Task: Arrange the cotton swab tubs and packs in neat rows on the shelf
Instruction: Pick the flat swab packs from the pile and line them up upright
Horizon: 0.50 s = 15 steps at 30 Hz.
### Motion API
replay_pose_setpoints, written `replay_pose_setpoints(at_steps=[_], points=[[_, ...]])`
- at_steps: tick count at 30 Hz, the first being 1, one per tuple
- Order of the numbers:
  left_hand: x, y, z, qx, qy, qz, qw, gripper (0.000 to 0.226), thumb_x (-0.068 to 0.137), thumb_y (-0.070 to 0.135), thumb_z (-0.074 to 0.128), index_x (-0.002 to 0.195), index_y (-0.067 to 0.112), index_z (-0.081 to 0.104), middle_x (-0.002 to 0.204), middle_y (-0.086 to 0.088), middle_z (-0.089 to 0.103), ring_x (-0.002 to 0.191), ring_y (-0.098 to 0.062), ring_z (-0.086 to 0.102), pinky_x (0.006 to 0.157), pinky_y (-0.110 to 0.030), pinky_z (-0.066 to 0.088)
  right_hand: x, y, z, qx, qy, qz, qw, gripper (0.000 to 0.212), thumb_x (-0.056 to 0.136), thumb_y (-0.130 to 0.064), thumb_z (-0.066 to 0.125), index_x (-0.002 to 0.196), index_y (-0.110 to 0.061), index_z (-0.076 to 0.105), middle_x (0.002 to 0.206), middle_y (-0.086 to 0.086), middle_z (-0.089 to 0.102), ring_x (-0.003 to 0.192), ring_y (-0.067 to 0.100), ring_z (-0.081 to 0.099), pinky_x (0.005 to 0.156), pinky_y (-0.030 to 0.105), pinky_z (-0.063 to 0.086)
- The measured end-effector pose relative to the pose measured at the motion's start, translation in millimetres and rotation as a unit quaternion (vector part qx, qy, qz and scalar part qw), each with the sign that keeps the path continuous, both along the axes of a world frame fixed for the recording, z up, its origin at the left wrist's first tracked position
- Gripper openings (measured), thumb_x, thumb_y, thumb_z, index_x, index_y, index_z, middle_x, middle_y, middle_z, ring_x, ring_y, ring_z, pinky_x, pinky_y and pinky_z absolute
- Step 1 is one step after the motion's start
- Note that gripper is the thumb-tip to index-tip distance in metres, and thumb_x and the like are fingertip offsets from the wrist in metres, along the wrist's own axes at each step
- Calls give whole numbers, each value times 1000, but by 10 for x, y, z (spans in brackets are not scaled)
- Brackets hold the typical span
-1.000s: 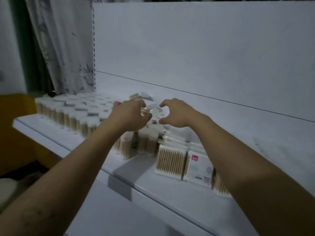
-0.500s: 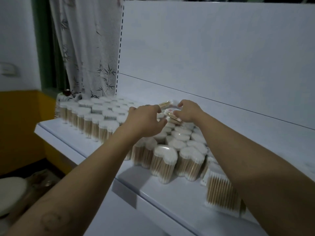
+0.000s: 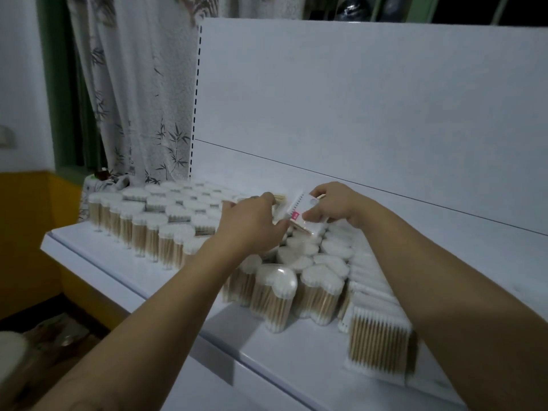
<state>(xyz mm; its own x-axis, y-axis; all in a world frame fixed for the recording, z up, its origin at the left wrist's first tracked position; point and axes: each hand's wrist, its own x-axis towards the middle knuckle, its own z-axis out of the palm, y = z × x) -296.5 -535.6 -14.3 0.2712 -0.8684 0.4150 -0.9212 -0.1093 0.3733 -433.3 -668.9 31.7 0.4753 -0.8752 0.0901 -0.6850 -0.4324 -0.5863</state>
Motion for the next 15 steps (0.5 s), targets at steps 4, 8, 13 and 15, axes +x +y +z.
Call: replay_pose_setpoints(at_steps=[4,8,13,15], points=[[-308,-9,88,-16,63,-14,998,57,91,55,54,132,18,40,121,1,62,107,-24,60,97,-42,40,-410,250,199,5,-79,43,996,24,74,2,78,84,-11,60,91,13,70,72,23,68,68,33,53],[-868,-55,264,-97,166,-90,977,40,90,39,63,121,19,49,109,0,67,92,-21,64,78,-36,54,-1032,543,416,-8,-120,76,990,30,75,1,78,101,-5,63,99,15,72,91,31,71,82,39,57],[-1736,-55,361,-138,219,-172,950,30,89,26,66,116,23,54,96,5,69,84,-13,65,62,-21,47,-2030,876,533,-101,-115,61,986,45,81,-7,75,120,-27,63,101,4,68,90,18,69,83,31,58],[-2143,-45,339,-129,223,-205,944,32,88,24,66,117,24,54,96,4,70,84,-12,66,67,-23,52,-2452,976,508,-151,-87,33,984,38,81,-10,75,112,-29,67,98,-2,68,87,14,67,82,32,57]])
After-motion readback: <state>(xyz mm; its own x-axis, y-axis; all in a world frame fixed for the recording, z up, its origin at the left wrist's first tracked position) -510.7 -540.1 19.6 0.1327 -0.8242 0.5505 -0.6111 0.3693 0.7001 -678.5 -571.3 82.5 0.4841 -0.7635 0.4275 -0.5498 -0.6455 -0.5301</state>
